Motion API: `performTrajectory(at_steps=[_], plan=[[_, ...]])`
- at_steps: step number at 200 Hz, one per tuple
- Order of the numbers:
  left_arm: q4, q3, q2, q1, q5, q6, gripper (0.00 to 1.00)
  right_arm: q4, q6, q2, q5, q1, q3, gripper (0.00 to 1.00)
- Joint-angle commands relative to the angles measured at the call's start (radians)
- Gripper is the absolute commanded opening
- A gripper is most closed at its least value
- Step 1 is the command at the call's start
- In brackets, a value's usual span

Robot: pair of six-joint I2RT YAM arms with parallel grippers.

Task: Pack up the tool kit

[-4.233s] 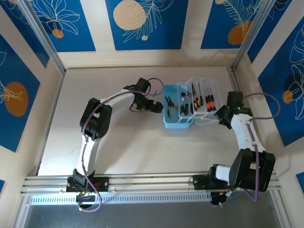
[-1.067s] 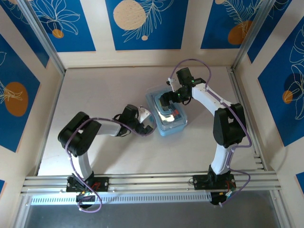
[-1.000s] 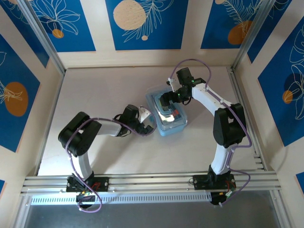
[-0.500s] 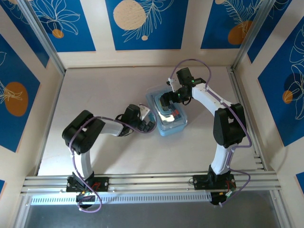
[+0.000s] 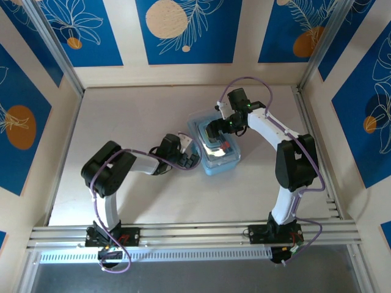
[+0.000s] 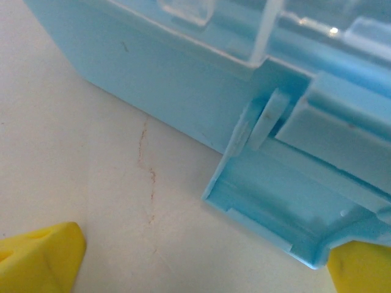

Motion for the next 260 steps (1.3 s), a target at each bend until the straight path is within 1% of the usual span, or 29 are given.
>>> performTrajectory(at_steps=[1, 121, 260], plan=[[-0.018, -0.024, -0.049, 0.046, -0.126, -0.036, 1.00, -0.133, -0.006, -0.004, -0.055, 0.016, -0.041, 0.96], [-0.088, -0.027, -0.167, 0.046, -0.150, -0.010, 1.00, -0.133, -0.001, 0.007, -0.073, 0.020, -0.040, 0.95], [-0.126, -0.013, -0.219, 0.049, -0.148, 0.004, 1.00, -0.123, 0.006, 0.015, -0.090, 0.022, -0.059, 0.95]])
